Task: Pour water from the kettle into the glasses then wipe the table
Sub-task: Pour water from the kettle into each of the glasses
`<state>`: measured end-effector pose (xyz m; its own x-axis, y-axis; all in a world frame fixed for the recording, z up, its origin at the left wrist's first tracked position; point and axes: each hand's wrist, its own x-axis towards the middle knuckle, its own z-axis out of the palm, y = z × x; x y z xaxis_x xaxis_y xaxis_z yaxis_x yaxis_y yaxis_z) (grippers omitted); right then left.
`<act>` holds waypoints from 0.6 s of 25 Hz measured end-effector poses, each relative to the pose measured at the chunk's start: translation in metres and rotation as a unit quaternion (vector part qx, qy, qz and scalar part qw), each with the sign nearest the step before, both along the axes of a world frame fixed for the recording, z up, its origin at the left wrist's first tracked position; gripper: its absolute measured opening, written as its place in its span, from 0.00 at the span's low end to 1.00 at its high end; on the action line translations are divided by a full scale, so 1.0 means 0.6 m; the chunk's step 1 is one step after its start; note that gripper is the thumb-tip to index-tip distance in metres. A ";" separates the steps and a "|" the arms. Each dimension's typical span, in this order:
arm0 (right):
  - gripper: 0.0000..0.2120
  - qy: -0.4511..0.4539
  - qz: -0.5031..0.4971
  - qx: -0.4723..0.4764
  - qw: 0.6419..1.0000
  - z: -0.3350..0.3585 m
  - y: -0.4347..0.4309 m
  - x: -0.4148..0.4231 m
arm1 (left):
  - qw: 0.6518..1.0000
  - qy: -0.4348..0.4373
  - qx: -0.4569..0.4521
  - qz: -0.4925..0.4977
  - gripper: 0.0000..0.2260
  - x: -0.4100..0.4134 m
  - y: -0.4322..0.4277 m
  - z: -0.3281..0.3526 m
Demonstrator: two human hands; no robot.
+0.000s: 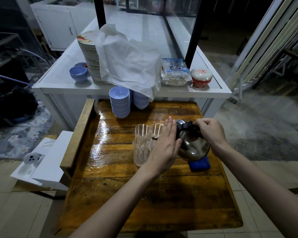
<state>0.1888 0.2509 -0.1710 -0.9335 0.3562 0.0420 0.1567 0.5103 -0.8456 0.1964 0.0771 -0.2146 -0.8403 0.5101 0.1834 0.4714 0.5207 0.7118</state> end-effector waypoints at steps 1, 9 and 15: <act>0.17 -0.002 0.000 -0.001 1.000 0.001 0.000 0.001 | 1.000 0.001 0.001 0.001 0.28 0.000 0.001 0.000; 0.18 -0.007 -0.003 -0.004 1.000 0.001 0.008 0.000 | 1.000 -0.002 0.008 0.006 0.27 -0.002 0.011 -0.001; 0.16 -0.007 -0.005 -0.012 1.000 0.003 0.007 0.003 | 1.000 -0.004 0.006 0.004 0.27 0.001 0.011 0.001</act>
